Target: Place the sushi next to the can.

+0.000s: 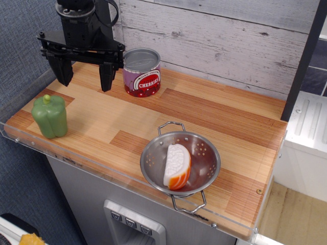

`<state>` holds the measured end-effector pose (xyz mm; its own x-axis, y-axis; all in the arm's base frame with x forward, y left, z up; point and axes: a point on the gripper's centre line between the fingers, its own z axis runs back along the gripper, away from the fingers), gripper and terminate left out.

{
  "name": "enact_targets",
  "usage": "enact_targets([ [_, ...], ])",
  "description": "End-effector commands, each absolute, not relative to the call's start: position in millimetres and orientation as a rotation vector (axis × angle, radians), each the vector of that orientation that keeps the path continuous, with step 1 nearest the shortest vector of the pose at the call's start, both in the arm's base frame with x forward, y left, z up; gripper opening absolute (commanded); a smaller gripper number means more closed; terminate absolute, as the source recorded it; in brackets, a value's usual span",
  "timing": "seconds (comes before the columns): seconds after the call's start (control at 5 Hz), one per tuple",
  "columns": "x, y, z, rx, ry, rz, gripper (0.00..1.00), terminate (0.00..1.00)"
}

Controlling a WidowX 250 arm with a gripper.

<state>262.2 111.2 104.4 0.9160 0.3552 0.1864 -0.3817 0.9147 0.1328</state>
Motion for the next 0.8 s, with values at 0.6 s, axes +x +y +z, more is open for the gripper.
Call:
enact_targets([
  [0.6, 246.9, 8.9, 117.7, 0.116, -0.177, 0.174, 1.0, 0.0],
])
